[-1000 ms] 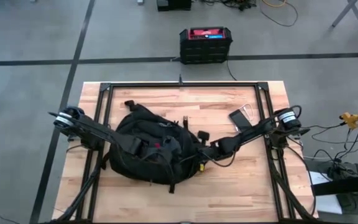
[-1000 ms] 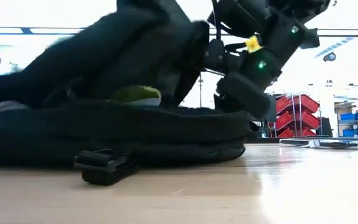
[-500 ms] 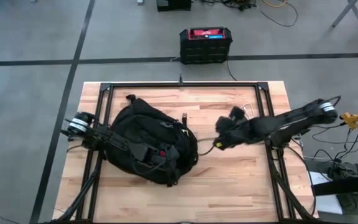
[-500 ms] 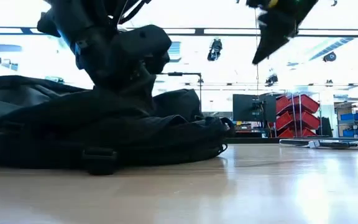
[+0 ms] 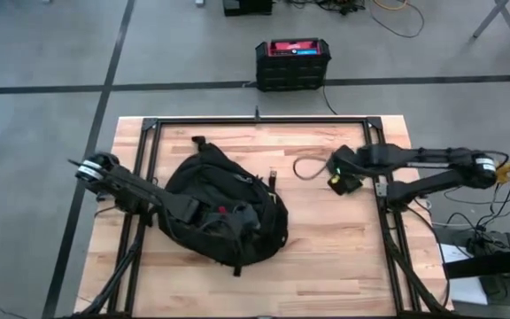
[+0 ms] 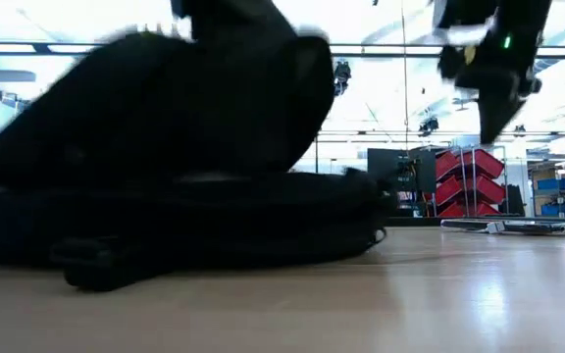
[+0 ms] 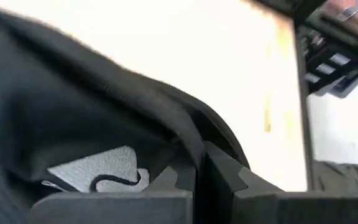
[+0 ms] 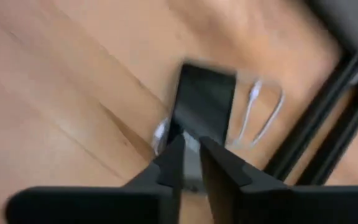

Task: Unpack backpack
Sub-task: Put the black cellphone into the black backpack

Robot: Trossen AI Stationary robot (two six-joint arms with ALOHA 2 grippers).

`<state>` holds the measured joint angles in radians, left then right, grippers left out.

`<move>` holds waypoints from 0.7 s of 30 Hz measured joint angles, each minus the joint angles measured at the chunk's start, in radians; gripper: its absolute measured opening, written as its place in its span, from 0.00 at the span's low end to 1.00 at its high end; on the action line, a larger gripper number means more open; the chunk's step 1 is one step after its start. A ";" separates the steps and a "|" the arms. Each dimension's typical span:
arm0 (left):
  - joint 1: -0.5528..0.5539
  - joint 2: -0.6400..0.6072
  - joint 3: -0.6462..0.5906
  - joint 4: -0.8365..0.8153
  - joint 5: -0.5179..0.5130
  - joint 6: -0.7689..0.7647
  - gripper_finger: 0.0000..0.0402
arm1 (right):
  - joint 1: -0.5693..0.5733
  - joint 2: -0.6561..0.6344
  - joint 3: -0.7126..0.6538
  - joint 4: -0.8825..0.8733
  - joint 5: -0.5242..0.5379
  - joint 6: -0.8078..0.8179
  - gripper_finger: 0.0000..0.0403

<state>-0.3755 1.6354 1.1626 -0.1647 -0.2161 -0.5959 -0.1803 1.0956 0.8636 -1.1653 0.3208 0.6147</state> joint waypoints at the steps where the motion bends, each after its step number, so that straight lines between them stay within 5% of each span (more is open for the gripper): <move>1: -0.001 -0.010 0.002 0.007 0.000 0.008 0.00 | -0.049 0.014 -0.028 0.045 -0.052 -0.039 0.21; 8: -0.002 -0.027 -0.002 -0.028 0.004 0.011 0.00 | -0.388 0.128 -0.144 0.239 -0.182 -0.276 0.60; 14: -0.001 -0.018 -0.011 -0.041 0.010 0.011 0.00 | -0.536 0.225 -0.147 0.319 -0.279 -0.405 0.93; 21: -0.001 -0.017 -0.013 -0.041 0.007 0.011 0.00 | -0.544 0.345 -0.150 0.369 -0.399 -0.485 0.95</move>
<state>-0.3766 1.6188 1.1492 -0.2062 -0.2093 -0.5846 -0.7246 1.4409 0.7141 -0.7964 -0.0778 0.1299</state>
